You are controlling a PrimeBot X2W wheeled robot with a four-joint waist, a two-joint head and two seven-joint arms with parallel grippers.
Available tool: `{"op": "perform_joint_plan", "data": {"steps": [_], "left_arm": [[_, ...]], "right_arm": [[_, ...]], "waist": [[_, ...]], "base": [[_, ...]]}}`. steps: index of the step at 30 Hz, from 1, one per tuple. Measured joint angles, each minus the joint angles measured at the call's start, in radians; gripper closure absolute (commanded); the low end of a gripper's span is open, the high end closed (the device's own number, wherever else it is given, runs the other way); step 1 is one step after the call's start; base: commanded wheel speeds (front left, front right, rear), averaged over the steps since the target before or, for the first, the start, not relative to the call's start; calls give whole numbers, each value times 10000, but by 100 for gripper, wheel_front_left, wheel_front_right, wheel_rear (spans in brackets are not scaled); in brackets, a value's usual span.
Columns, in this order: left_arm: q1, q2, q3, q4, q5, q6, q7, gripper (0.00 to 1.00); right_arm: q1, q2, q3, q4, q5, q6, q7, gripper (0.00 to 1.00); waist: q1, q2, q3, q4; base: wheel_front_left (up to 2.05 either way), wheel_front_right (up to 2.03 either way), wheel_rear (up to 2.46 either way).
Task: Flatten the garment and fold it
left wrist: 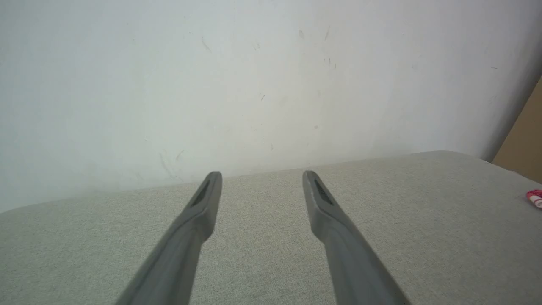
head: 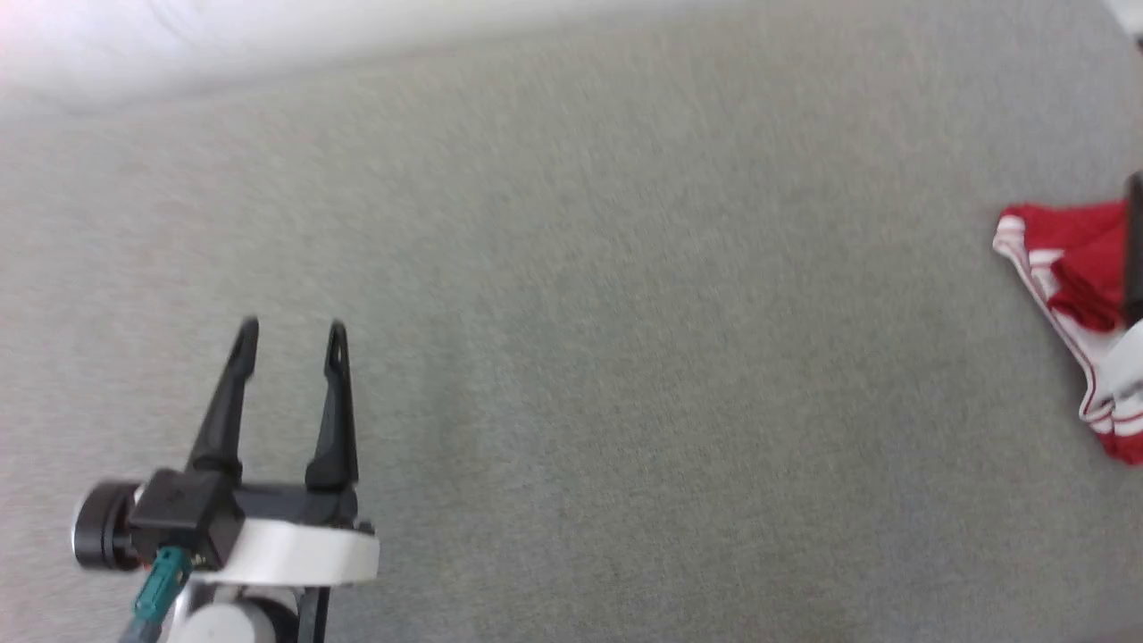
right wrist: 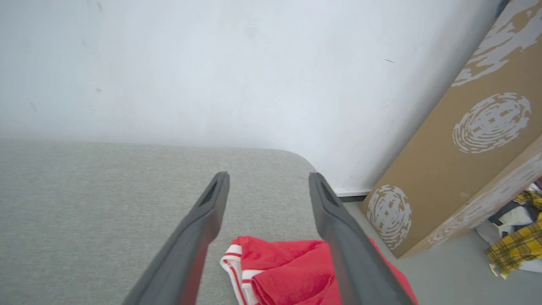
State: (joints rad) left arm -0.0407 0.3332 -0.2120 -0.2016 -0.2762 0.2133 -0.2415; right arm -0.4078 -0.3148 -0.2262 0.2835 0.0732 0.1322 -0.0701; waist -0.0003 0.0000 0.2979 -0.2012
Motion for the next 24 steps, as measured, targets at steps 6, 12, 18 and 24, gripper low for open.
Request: {"op": "perform_joint_plan", "data": {"steps": [6, 12, 18, 24], "left_arm": [[593, -196, -21, 219, -167, 81, -58, 0], [833, -430, -88, 568, -176, 138, -119, 0], [1267, -713, 12, 890, -123, 211, -144, 0], [1641, -989, 119, 926, 270, 98, -146, 0]], "right_arm": [[1491, 1225, 19, -1952, -121, -6, 316, 0], [2766, 2063, 146, -3055, -209, -6, 397, 0], [3792, 2439, 788, -3150, -495, -6, -138, 0], [4403, 2575, 665, -2734, -755, -6, -732, 0]], "waist": [[-1, 0, -1124, 359], [1, 0, -2017, 794], [1, 0, -2692, 1181], [2, 0, -3045, 1495]], "base": [[0, 0, 0], [0, 0, 0], [0, 0, 0], [0, 0, 0]]}}
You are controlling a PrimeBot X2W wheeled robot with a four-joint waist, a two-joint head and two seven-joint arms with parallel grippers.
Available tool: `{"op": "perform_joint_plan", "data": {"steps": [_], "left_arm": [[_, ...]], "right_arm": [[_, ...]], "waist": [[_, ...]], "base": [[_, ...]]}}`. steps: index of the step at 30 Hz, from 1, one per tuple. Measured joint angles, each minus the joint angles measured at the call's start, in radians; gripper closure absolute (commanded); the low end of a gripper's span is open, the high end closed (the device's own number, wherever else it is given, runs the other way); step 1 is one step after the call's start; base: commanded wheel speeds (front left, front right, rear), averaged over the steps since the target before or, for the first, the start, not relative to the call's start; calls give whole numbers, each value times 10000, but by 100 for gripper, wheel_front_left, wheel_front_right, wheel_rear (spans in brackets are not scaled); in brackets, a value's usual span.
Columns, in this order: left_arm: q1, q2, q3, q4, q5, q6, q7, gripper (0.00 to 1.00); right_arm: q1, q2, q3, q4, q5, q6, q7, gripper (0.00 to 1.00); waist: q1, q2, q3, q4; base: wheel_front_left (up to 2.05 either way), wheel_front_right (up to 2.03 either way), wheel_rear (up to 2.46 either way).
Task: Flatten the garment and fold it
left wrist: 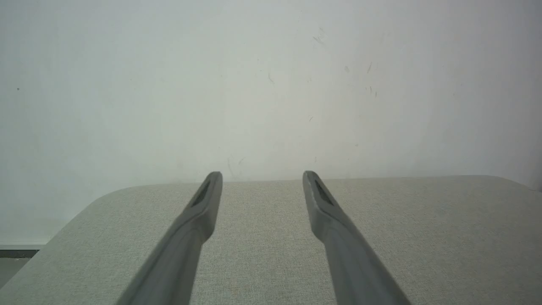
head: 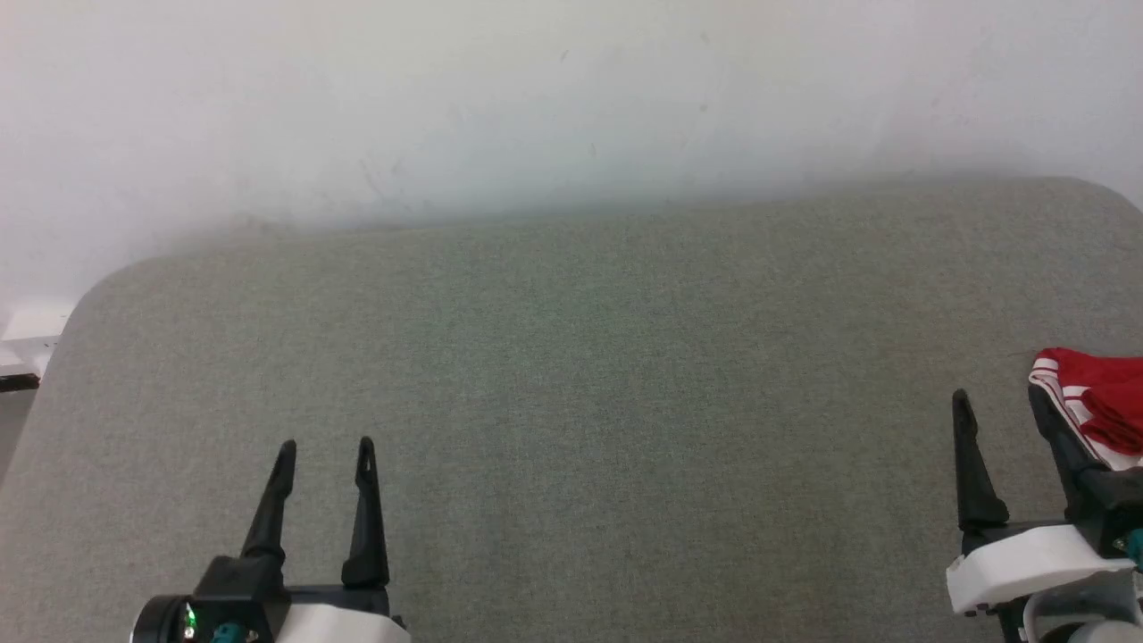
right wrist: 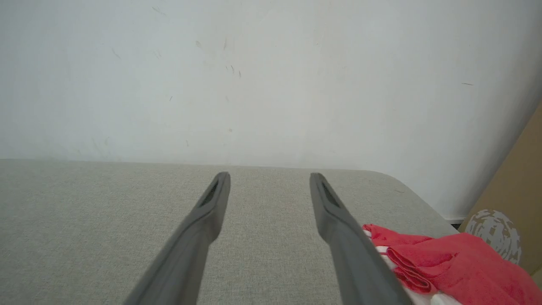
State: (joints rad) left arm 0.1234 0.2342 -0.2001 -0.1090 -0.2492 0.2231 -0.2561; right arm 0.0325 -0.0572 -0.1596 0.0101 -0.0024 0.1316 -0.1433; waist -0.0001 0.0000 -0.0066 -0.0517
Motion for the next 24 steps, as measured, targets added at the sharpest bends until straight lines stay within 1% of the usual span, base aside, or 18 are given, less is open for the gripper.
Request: {"op": "perform_joint_plan", "data": {"steps": [4, 15, 16, 24], "left_arm": [[203, -286, 134, 69, 94, -161, -6, 0], [183, -769, 606, 295, 314, -692, -10, 0], [183, -800, 642, 295, 337, -738, -8, 100], [183, -800, 639, 293, 307, -736, 36, 100]], "right_arm": [[97, 27, 31, 362, 65, 0, -290, 0], [56, 33, 10, 995, 393, 0, -610, 0], [52, 33, 15, 1016, 395, 0, -610, 100], [63, 25, 31, 1011, 391, 0, -579, 100]], "waist": [[0, 0, -35, 41], [2, 0, 119, -12], [2, 0, 117, -12], [1, 0, 116, 1]], "base": [[0, 0, 0], [0, 0, 0], [0, 0, 0], [0, 0, 0]]}}
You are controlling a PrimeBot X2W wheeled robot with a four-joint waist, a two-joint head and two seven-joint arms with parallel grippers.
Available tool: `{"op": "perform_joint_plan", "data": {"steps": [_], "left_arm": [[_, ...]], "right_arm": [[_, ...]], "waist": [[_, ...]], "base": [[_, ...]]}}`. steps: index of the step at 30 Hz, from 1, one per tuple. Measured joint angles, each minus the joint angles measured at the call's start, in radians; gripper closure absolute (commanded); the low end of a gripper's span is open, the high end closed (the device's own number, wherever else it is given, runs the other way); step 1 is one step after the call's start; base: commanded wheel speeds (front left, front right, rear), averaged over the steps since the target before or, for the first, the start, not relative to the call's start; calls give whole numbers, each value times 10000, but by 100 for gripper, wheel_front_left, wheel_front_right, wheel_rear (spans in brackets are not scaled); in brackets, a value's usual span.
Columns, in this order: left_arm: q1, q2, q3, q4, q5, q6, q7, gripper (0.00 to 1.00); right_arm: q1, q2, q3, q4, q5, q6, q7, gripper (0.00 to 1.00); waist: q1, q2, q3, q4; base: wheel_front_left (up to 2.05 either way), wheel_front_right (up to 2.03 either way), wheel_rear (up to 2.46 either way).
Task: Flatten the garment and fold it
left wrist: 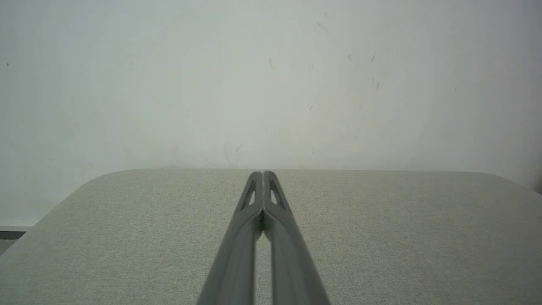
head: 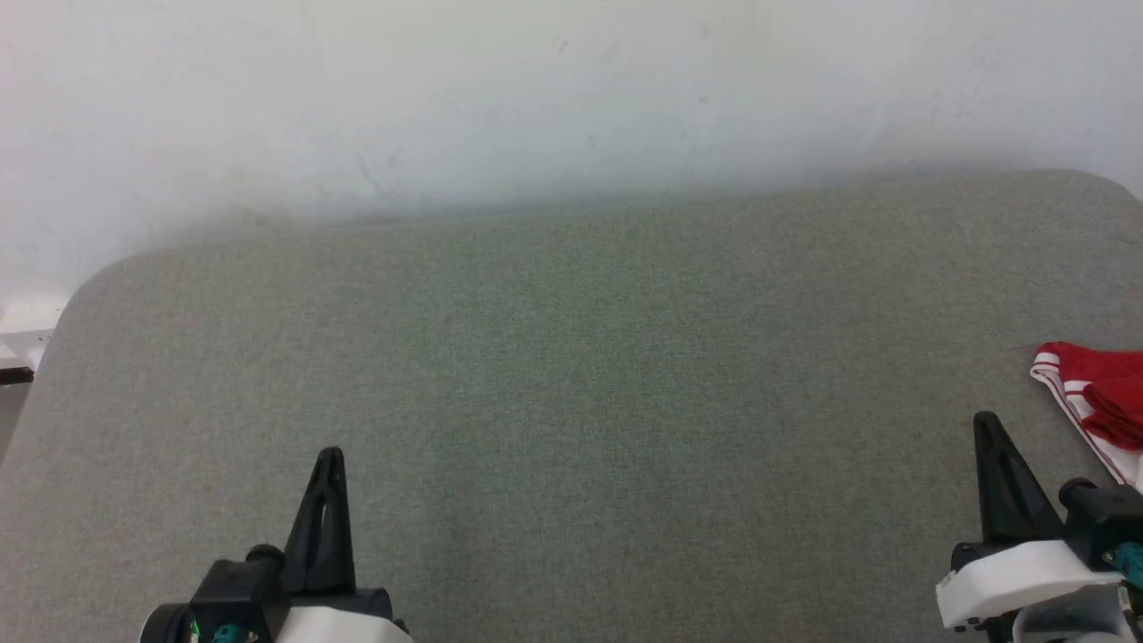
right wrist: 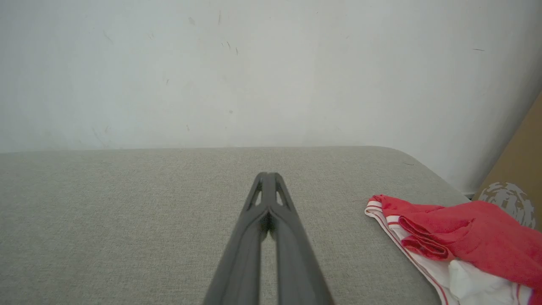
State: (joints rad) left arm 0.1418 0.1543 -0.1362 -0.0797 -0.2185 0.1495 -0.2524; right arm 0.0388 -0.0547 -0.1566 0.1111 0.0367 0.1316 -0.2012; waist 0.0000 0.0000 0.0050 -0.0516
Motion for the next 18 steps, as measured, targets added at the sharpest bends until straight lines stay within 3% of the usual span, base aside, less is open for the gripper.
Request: {"op": "perform_joint_plan", "data": {"steps": [18], "left_arm": [[-52, -121, 167, 86, 270, -180, 339, 100]], "right_arm": [[0, 0, 224, -125, -17, 0, 274, 100]], "waist": [[0, 0, -7, 76]], "base": [[0, 0, 0]]}}
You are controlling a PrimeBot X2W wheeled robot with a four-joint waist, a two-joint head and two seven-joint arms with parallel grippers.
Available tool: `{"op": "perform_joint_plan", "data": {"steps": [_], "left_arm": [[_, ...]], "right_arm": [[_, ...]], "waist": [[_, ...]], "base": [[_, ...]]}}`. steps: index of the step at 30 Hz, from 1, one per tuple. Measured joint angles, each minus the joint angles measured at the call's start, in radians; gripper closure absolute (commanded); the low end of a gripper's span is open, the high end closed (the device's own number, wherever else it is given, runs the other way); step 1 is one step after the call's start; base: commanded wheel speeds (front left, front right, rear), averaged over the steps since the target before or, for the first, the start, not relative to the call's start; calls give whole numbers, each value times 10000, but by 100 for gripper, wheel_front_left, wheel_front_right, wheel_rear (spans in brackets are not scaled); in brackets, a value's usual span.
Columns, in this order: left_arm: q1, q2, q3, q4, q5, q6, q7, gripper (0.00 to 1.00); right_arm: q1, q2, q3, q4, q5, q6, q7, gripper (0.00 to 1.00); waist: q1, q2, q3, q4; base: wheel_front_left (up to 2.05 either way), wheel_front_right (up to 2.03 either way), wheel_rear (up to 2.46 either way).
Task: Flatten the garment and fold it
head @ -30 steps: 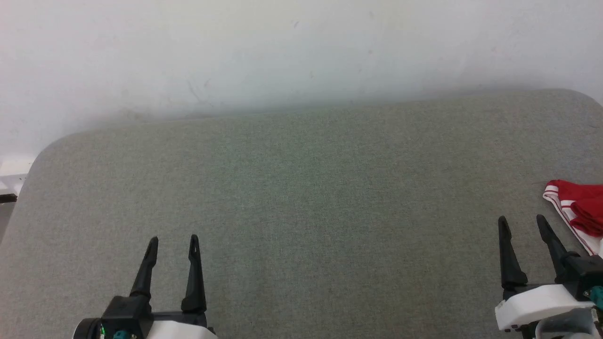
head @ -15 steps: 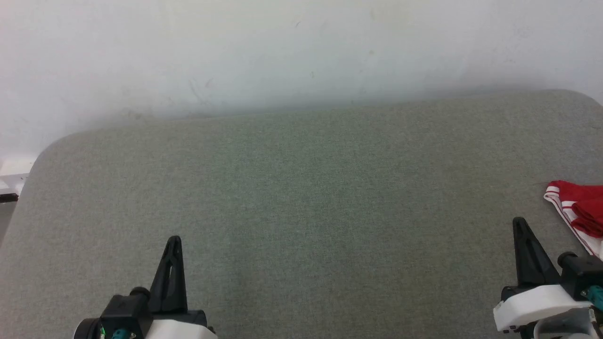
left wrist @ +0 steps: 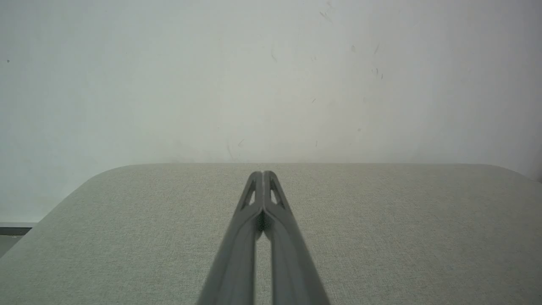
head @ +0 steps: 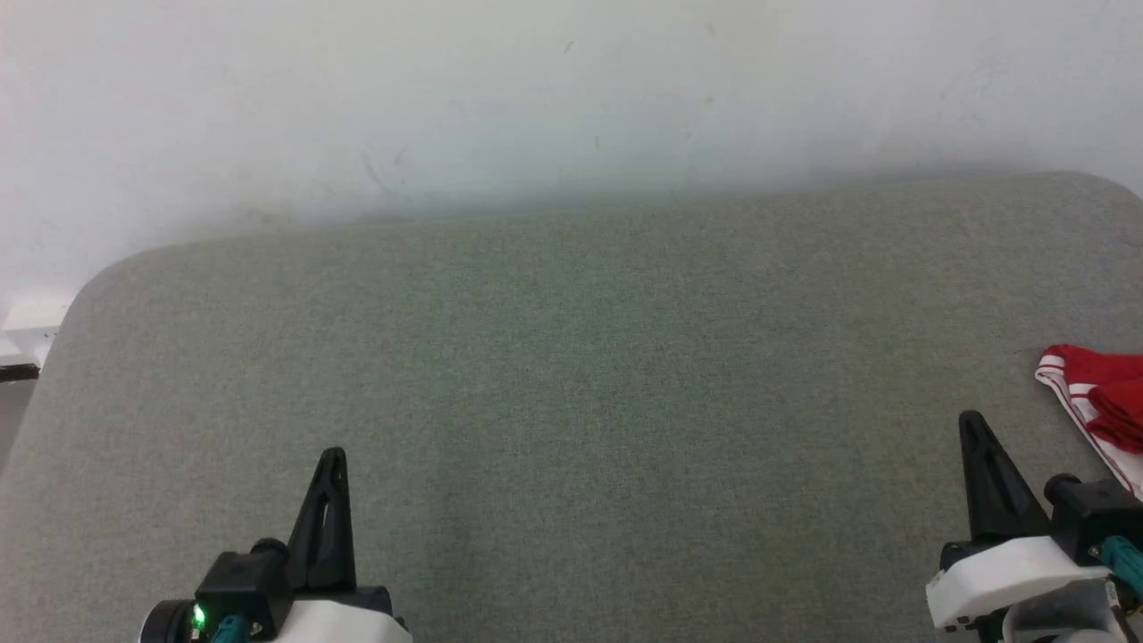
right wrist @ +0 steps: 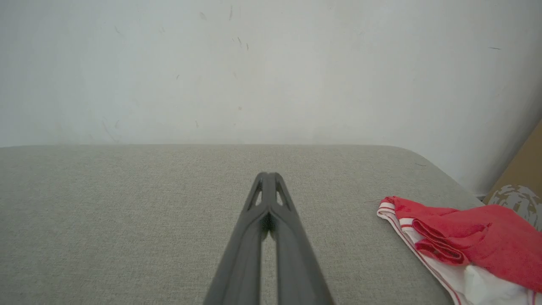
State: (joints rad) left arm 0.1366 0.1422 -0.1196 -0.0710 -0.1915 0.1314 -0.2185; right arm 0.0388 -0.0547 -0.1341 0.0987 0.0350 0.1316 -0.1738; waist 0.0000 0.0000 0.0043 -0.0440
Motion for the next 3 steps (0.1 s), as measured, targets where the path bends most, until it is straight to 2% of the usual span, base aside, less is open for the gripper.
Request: {"op": "perform_joint_plan", "data": {"steps": [3], "left_arm": [[-25, -40, 33, 21, 75, -21, 84, 100]], "right_arm": [[0, 0, 38, -19, 0, 0, 69, 100]], "waist": [[0, 0, -1, 13]], "base": [[0, 0, 0]]}}
